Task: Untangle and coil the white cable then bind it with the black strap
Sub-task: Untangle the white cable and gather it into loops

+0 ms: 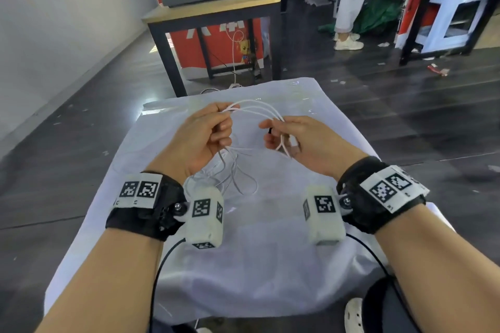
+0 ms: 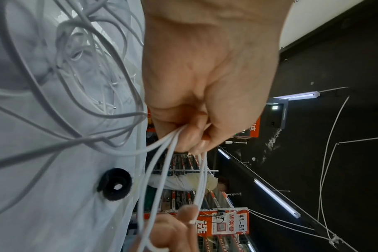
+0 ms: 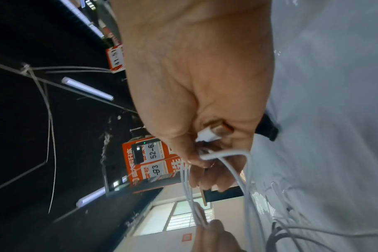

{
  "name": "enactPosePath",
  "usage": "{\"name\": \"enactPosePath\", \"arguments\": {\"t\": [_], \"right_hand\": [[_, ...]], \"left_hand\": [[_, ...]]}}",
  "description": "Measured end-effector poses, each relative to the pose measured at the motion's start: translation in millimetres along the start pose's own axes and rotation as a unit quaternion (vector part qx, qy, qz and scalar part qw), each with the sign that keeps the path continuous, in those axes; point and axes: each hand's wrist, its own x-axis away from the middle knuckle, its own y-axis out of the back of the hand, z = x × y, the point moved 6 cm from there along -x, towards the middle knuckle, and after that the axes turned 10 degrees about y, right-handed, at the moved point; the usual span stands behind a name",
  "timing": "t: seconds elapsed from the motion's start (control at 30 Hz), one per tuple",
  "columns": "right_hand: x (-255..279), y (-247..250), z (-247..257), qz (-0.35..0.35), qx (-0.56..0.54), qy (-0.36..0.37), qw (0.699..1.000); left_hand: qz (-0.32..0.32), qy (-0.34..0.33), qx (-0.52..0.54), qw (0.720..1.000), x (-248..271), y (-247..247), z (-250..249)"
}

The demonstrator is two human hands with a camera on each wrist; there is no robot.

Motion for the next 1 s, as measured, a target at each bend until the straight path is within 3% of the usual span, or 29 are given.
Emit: {"name": "enactPosePath", "arguments": {"t": [0.07,0.13,0.3,0.5,0.67,0.83,1.0], "right_hand": [[2.3,-0.1,1.8,-0.014,-0.131,-0.021,0.991],[3.7,-4.7,1.7,-0.007,-0.188,-0.052,0.981],[9.8,-17.2,1.5,0.058,-0.065,-0.053,0.995],[13.8,-27.0,-11.2,0.115,0.039,-0.097,0.988],[14.8,-30.3,-13.0,0.121,0.165,-0.106,0.973],[13.6,-29.7,-15.2,0.113,0.217,-0.103,0.964],[18.0,-37.5,-14.8,0.181,0.244,-0.096,0.948]], "left_hand": [[-0.001,0.003,-0.025,1.000,0.8,-1.8,0.7],[-0.004,0.003,-0.036,0.999,1.6,-2.7,-0.5],[-0.019,0.011,0.055,0.998,1.5,1.8,0.2],[-0.036,0.035,0.163,0.985,5.1,13.4,-1.6],[-0.061,0.046,0.153,0.985,2.8,14.1,0.9],[-0.056,0.038,0.138,0.988,1.9,9.3,-2.4],[-0.047,0.029,0.112,0.992,2.5,1.6,-4.1]]}}
